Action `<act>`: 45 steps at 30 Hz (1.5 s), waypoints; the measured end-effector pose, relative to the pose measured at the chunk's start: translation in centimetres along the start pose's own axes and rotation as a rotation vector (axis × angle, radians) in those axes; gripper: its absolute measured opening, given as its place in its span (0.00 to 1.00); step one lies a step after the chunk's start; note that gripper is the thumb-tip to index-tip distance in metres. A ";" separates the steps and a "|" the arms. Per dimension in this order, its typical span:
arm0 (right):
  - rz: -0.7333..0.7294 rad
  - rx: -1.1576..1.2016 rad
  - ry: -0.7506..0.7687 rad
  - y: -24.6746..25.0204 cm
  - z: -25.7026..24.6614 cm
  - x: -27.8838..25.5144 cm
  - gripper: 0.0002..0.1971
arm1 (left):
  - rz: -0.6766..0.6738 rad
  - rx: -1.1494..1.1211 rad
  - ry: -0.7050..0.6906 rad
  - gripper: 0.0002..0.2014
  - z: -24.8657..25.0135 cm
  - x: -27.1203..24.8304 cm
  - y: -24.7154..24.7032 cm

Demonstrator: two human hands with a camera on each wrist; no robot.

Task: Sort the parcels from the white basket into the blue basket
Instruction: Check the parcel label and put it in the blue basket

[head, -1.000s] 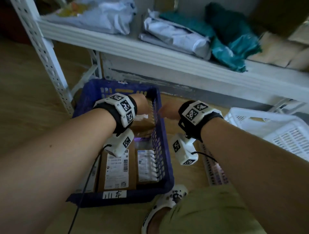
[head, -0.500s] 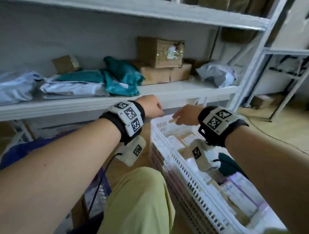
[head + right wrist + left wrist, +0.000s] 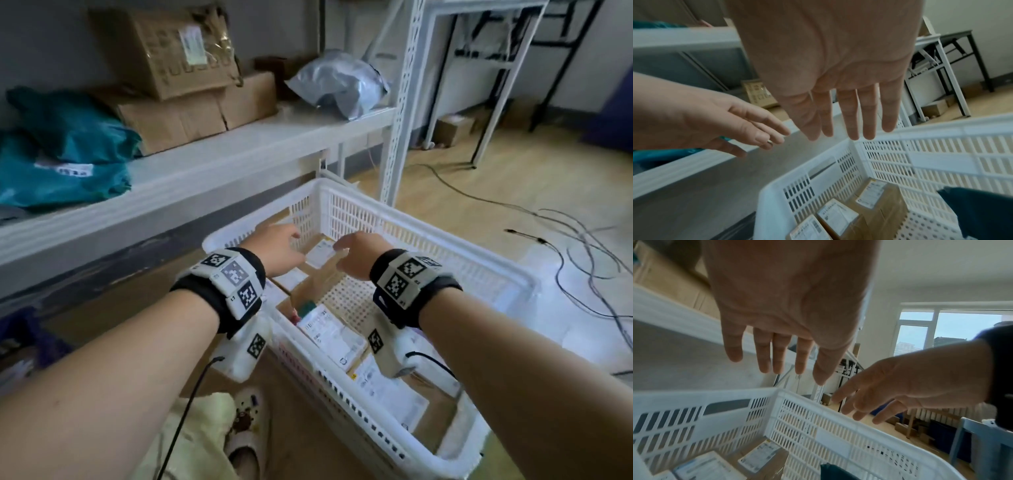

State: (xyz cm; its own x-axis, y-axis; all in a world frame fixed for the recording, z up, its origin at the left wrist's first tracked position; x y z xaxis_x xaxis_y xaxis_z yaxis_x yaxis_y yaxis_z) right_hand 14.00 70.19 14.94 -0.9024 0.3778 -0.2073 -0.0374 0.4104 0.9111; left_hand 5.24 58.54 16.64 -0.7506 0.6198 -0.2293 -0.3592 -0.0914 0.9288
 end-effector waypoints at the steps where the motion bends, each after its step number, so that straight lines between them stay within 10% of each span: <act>1: -0.027 0.005 -0.013 -0.7 0.6 1.2 0.22 | -0.021 -0.003 0.012 0.25 -0.4 1.4 -0.6; 12: -0.203 0.098 -0.100 -5.7 3.4 11.6 0.19 | -0.195 -0.158 0.241 0.22 -5.7 12.6 -5.8; 18: -0.246 0.141 -0.116 -6.9 3.9 16.0 0.18 | -0.257 -0.166 0.315 0.04 -6.9 17.2 -7.1; 21: -0.290 0.114 -0.109 -7.8 4.1 18.1 0.19 | -0.288 -0.179 0.387 0.19 -8.4 19.2 -8.1; 39: -0.562 0.232 -0.179 -18.3 6.1 29.1 0.22 | -0.313 -0.269 0.771 0.09 -12.0 27.7 -13.7; 45: -0.493 0.383 -0.253 -19.4 7.9 29.5 0.17 | -0.309 -0.446 0.803 0.23 -12.2 29.0 -15.3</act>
State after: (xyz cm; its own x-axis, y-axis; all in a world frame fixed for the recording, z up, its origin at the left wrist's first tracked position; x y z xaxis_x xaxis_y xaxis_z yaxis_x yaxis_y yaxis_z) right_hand -8.48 79.93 -11.72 -0.6886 0.2347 -0.6861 -0.2224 0.8322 0.5079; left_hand -17.82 68.44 -7.79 -0.6835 -0.0358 -0.7291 -0.6576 -0.4034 0.6363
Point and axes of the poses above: each hand's wrist, its own x-axis towards the middle knuckle, its own y-axis out of the back of the hand, z = x × y, the point moved 4 cm from there along x, towards the middle knuckle, and after that the axes turned 7 degrees about y, right-handed, at the moved point
